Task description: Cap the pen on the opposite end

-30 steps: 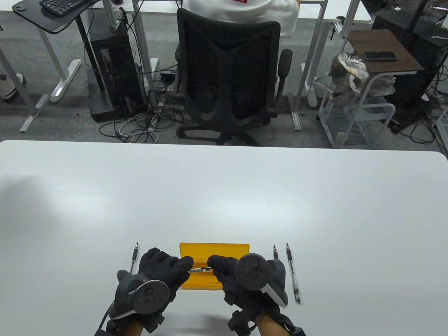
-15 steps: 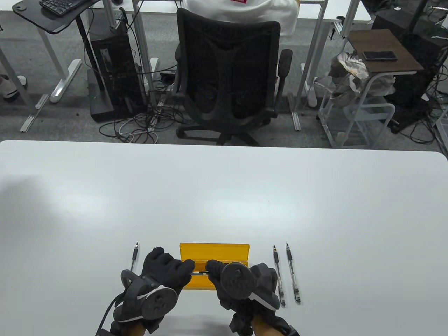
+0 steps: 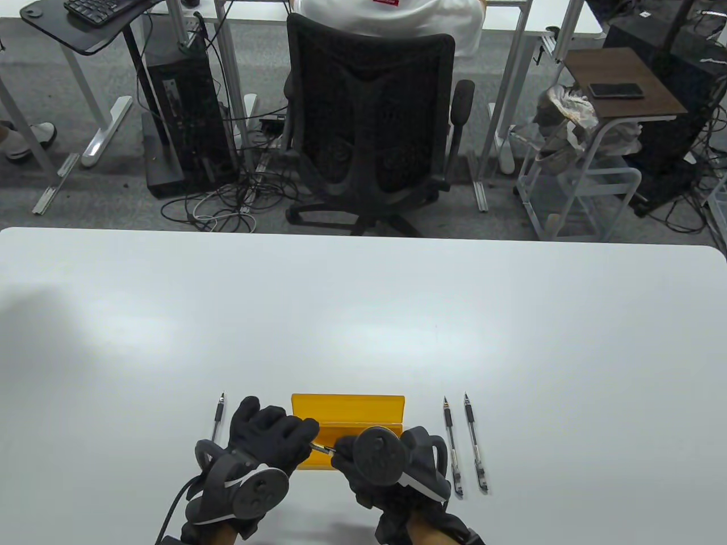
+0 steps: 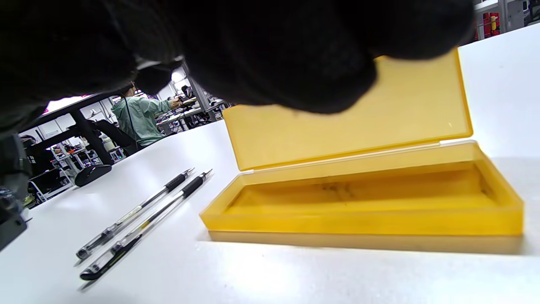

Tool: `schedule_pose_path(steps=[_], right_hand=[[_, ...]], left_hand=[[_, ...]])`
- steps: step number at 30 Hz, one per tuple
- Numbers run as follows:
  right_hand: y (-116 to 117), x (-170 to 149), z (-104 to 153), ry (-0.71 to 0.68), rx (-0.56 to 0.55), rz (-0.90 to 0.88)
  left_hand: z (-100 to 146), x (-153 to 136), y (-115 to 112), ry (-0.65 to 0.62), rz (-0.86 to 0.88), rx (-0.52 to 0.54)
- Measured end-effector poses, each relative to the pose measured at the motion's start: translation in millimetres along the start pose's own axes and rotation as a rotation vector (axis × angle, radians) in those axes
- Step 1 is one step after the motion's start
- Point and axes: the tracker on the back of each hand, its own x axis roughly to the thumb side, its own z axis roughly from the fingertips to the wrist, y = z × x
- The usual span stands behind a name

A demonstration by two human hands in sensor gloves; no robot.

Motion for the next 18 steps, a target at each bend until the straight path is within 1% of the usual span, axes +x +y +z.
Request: schedule_pose_path(steps=[2,3,4,5,7,8,10,11,13,14,16,18], right_hand=[[0,-2,-2,0.04,0.021,0.005],[0,-3,-2,0.067,0.013,0.02],[-2,-7,-1,0.11,-0.026,0.047],[-5,-10,-1,0.14,-0.053,0.047],[-10,-15,0,0.149,-0.091,-0.061],[-11,-17,1,0.133,-0.092,-0.151],[-11,-18,0,0.113,-0.08,-0.295],[-10,-17,0,0.092,-0.053,-0.33],[-6,-14,-1,0.047,-0.012,-0.356],[-5,-13,-2,0.047,-0.003,-0.346],[-2,-10,-2,0.032,0.015,-0.314],[0,-7,-3,0.027,0.034,-0.34]], left_hand=[[1,0,1,0.013,0.014,0.026],[1,-2,2,0.024,0.028,0.046],[2,-4,4,0.057,0.064,0.078],[4,-9,6,0.125,0.137,0.111],[8,-20,4,0.299,0.358,0.133],[9,-25,-1,0.387,0.54,0.12],[13,-33,-14,0.477,0.862,0.104],[14,-35,-20,0.506,1.009,0.088],[16,-38,-26,0.511,1.157,0.091],[16,-38,-26,0.498,1.185,0.095],[14,-38,-25,0.444,1.204,0.087],[14,-36,-23,0.43,1.18,0.092]])
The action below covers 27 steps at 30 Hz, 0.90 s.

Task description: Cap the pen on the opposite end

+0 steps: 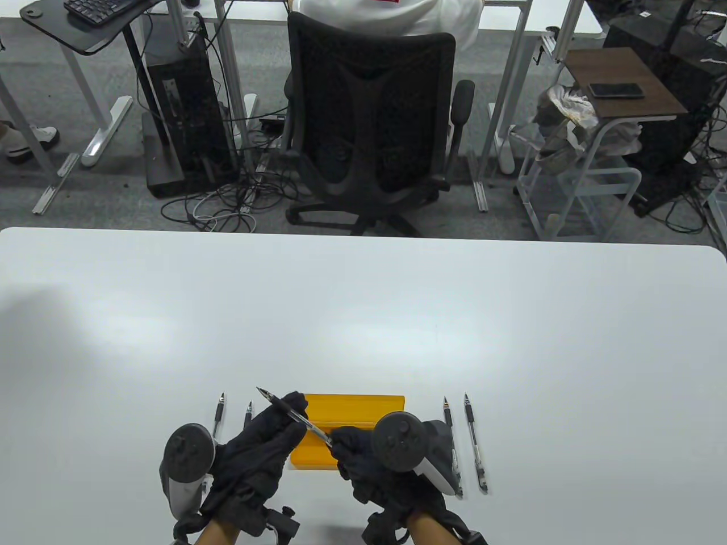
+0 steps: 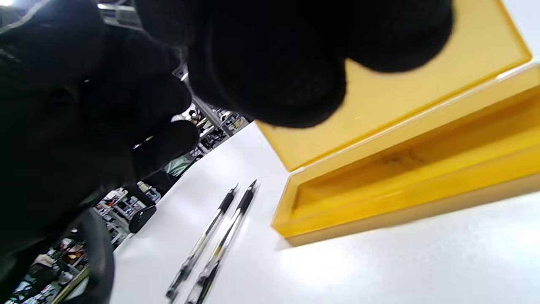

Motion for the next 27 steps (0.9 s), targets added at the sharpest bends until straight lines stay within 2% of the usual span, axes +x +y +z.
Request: schedule_pose_path(steps=[3,6,10,12,15,21,23,27], right_hand=[[5,1,0,-0.003,0.032,0.007],[2,1,-1,0.028,-0.005,0.014],[-8,-8,2,0.138,-0.063,0.199],[-12,-15,2,0.191,-0.088,0.229],[-15,-22,0,0.235,-0.09,0.214],[-14,-23,0,0.241,-0.074,0.224],[-13,-23,0,0.241,-0.072,0.228],[-13,-22,0,0.243,-0.064,0.23]], left_hand=[[0,5,-2,-0.051,-0.039,-0.025],[0,11,1,-0.092,-0.138,-0.012],[1,20,20,-0.131,-0.387,0.149],[0,20,27,-0.053,-0.562,0.201],[-9,11,28,0.109,-0.822,0.172],[-33,-22,10,0.379,-1.094,-0.01],[-37,-31,2,0.439,-1.171,-0.062],[-39,-42,-13,0.453,-1.258,-0.116]])
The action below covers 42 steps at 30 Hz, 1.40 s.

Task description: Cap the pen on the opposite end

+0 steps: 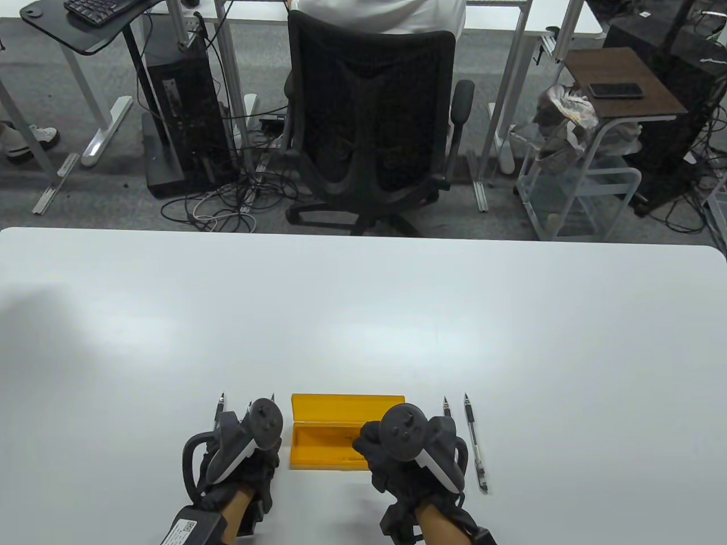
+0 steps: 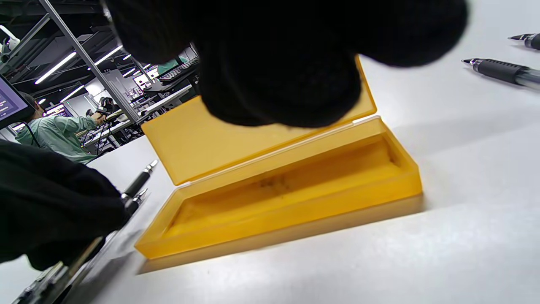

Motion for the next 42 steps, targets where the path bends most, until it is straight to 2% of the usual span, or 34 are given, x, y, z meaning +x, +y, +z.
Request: schedule_pose_path(steps=[11,26,28,30,34,35,36,37,39,41,42], right_hand=[[1,2,0,-0.007,0.007,0.011],[1,1,0,0.003,0.02,0.016],[0,3,1,-0.006,0.015,0.022],[-3,8,3,-0.027,-0.008,0.052],[-24,27,17,-0.099,-0.182,0.2],[-32,31,22,-0.107,-0.229,0.226],[-36,32,24,-0.107,-0.255,0.243],[-42,33,27,-0.095,-0.275,0.282],[-48,28,27,-0.052,-0.283,0.363],[-48,14,27,0.016,-0.245,0.456],[-47,8,27,0.059,-0.226,0.493]], left_hand=[[0,14,-11,0.006,-0.127,0.031],[3,15,-6,-0.009,-0.142,0.028],[7,14,5,-0.013,-0.117,0.059],[19,12,24,-0.035,-0.058,0.138],[54,6,61,-0.158,0.122,0.356],[63,4,67,-0.201,0.112,0.404],[65,3,69,-0.235,0.086,0.408],[67,0,70,-0.264,0.033,0.392],[67,-7,66,-0.222,-0.015,0.338],[62,-14,56,-0.209,0.001,0.219],[58,-16,53,-0.216,0.023,0.122]])
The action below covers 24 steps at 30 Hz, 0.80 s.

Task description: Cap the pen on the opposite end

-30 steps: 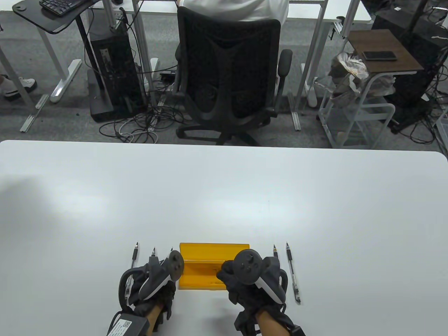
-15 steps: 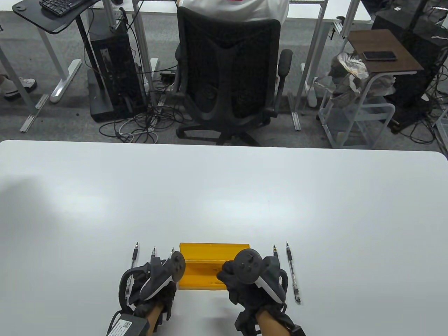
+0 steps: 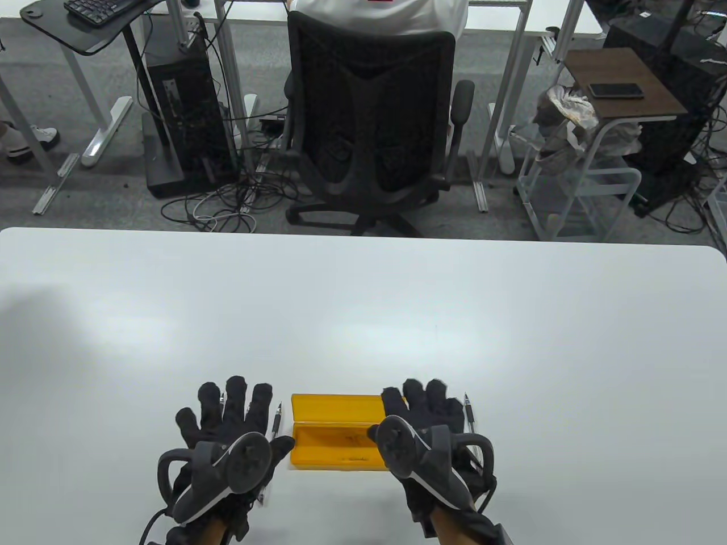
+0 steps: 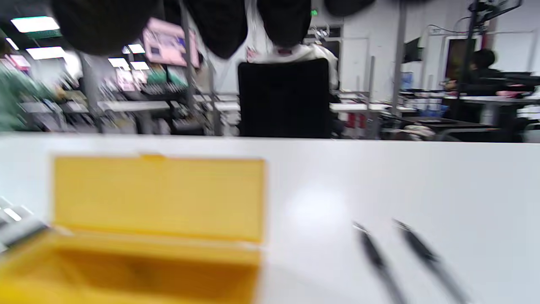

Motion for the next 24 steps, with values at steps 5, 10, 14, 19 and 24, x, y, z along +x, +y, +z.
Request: schedule_pose_path(steps=[5,10,14,19,24], right_hand=[[14,-23,1,0.095,0.205,-0.034],[22,-20,0,0.083,0.203,0.025],[24,-18,0,0.079,0.198,0.039],[29,-17,0,0.058,0.216,0.046],[35,-15,-1,0.043,0.241,0.04]], left_hand=[[0,-10,-10,0.011,0.056,-0.106],[2,-15,-11,0.037,0.102,-0.045],[1,-15,-12,0.043,0.101,-0.043],[-2,-13,-17,0.057,0.095,-0.065],[-6,-13,-20,0.069,0.074,-0.081]])
